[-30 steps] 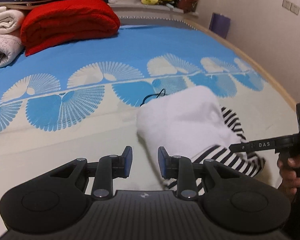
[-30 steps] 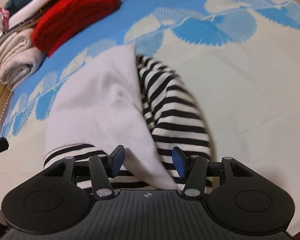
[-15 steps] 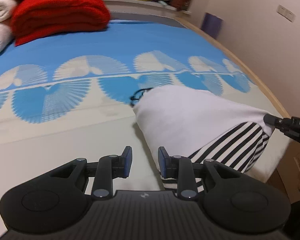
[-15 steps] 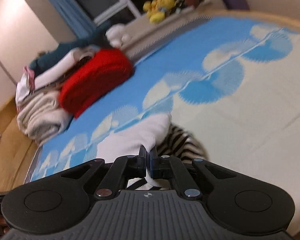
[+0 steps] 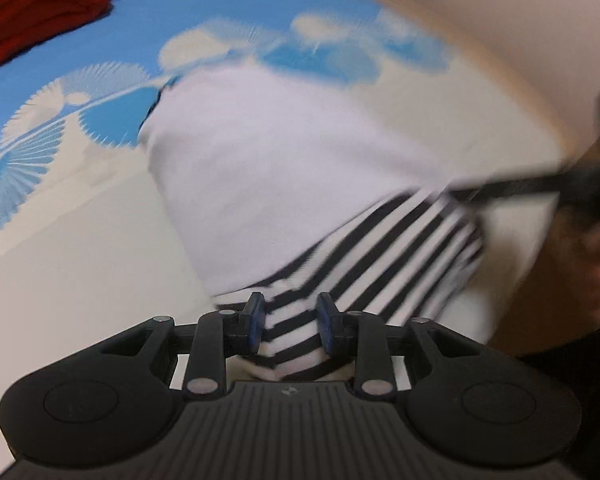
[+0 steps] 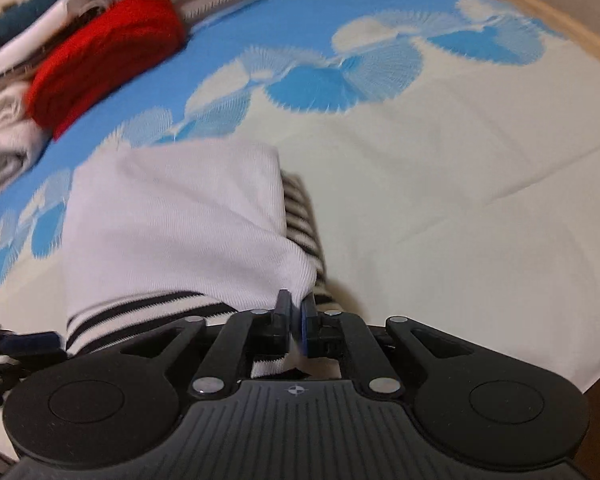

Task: Fold small clothes
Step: 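Grasp the white fabric with both tools and tuck it under the bundle, then open both tools and withdraw from the white bundle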

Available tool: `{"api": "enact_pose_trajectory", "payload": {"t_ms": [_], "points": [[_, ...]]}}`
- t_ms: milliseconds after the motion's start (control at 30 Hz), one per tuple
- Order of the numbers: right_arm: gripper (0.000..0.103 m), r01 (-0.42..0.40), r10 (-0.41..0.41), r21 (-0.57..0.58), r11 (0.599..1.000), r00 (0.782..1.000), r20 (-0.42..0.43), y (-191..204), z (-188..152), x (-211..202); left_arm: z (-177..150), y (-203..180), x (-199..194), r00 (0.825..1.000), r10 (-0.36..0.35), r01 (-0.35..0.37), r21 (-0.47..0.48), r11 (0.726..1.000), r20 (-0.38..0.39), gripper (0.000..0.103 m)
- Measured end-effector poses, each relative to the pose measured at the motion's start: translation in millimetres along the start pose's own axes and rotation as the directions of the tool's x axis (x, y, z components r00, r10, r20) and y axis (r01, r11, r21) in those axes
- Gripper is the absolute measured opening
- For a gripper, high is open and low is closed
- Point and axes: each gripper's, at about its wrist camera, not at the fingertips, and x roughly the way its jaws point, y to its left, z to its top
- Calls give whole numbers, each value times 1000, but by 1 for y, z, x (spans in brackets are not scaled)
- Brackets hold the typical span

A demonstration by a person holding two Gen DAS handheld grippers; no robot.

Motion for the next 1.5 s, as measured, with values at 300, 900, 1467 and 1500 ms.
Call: {"api": "enact_pose_trajectory", "payload": {"t_ms": [300,900,1467,1500], "points": [[51,-85,83,-61,995,996,-40,3,1,5,11,34,10,997,17,-28,-152,988,-72,36],[48,-196,160,177,964,966,202,-10,62,28,55,99,12,995,-65,94,-483,870,76,44],[2,-41,27,65,997,980,195,25,95,78,58,94,22,993,-94,117,-451,885,72,49],[2,12,-21,71,997,990,138,24,92,90,57,94,23,993,-94,115,-451,885,69,52]]}}
